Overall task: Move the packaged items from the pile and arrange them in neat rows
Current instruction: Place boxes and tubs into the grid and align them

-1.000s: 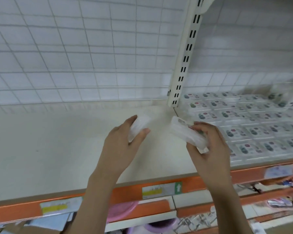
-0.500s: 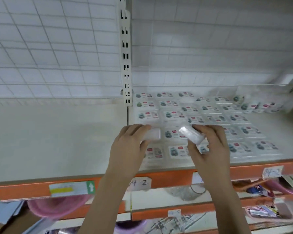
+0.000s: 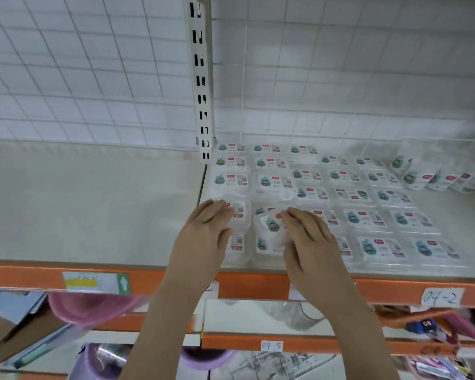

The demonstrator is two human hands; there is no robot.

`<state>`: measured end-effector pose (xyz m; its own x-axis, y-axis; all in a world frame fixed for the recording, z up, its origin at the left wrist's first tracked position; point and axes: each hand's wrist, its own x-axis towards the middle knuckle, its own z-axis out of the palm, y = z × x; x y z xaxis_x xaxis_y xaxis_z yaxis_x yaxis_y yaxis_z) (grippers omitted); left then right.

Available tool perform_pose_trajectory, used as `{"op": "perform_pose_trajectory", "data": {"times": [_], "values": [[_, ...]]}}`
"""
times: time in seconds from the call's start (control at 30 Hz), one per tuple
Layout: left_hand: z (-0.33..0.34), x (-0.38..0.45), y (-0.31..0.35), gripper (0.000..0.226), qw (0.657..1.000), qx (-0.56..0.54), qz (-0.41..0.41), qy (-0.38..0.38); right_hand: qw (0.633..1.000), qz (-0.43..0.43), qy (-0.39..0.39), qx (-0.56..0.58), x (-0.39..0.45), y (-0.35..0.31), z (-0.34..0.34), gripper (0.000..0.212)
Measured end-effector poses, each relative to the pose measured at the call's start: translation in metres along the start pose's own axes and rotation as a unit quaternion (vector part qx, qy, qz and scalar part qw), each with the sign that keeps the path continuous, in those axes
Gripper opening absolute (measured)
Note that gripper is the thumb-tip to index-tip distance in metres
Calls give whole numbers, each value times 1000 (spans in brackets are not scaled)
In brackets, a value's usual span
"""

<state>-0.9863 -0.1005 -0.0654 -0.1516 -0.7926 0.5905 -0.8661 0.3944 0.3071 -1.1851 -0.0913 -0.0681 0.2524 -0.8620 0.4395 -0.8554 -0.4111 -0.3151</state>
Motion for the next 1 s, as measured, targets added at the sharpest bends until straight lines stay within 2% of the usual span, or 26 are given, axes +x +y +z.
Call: {"op": "perform_pose_trajectory", "data": {"times": [0.27,0.57,0.67,0.83,1.0], "values": [[6,8,2,39,1000,-1,-24,-5,994,-3,69,-81,21,9,8,44],[6,16,3,38,999,3,-22,-29,996,-37,59,-50,35,16,8,34],[4,18,3,39,999,-4,-14,-44,999,-29,29,-32,35,13,5,43],[-17,11,-14,46,998,-15,-38,-46,999,-36,14,19,42,-24,1,49],[-70,-15,-78,40,992,12,-117,-36,998,-60,4,28,61,-95,28,48]]}}
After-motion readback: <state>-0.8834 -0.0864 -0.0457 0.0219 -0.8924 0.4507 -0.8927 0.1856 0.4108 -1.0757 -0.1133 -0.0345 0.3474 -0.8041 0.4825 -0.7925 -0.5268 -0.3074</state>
